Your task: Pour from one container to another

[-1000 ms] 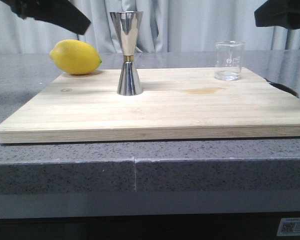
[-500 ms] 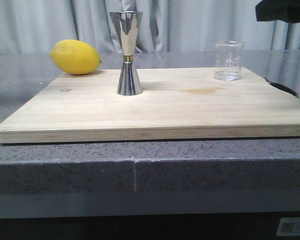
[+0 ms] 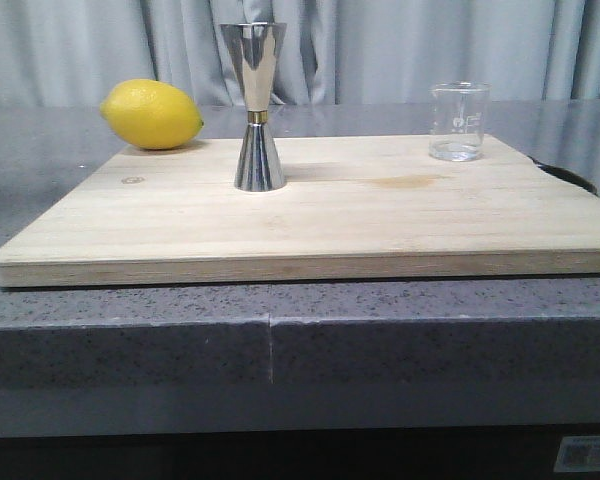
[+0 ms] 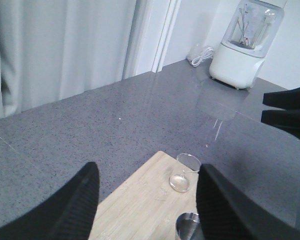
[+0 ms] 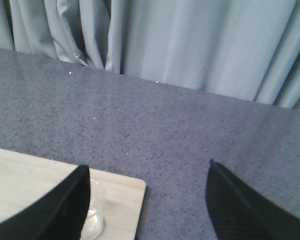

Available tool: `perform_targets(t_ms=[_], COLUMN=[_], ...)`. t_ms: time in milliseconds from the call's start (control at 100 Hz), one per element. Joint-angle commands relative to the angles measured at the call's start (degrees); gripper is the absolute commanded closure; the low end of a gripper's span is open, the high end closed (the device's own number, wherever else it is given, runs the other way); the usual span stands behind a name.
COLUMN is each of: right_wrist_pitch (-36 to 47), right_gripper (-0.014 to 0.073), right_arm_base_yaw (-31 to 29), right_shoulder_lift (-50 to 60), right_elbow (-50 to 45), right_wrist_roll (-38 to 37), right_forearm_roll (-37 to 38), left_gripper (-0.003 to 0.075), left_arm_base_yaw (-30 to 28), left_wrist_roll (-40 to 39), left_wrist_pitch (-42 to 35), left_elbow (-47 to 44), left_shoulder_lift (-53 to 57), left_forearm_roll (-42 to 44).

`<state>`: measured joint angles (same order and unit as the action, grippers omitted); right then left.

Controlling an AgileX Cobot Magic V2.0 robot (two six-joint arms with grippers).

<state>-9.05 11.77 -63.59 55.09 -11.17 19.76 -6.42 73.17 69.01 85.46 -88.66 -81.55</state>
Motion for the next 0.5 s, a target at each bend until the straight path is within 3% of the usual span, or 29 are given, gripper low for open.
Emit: perform_targets(t_ms=[0, 120, 280, 490], right_wrist_pitch=[-2.2, -8.1, -15.3, -25.9], right_gripper=[0.0144, 0.0144, 0.0144, 0.0144], right_arm_base_yaw=[-0.4, -0.4, -0.4, -0.4], right_shoulder_lift=[3.0, 4.9, 7.1, 10.2], right_elbow=[5.4, 8.6, 11.5, 12.0], right_wrist_roll=[0.2, 0.2, 0.2, -4.9], right_forearm_roll=[2.6, 6.2, 8.8, 18.3], left_gripper=[0.0363, 0.0363, 0.0363, 0.0363], left_arm_base_yaw=[-0.1, -0.1, -0.1, -0.1], left_wrist_roll=[-0.8, -1.7, -9.1, -30.6], left_wrist_pitch=[-3.5, -12.6, -23.2, -30.1], left_elbow=[2.2, 2.2, 2.2, 2.2], left_shoulder_lift=[4.2, 8.0, 13.5, 20.1], left_forearm_roll=[-2.6, 6.4, 18.8, 40.8])
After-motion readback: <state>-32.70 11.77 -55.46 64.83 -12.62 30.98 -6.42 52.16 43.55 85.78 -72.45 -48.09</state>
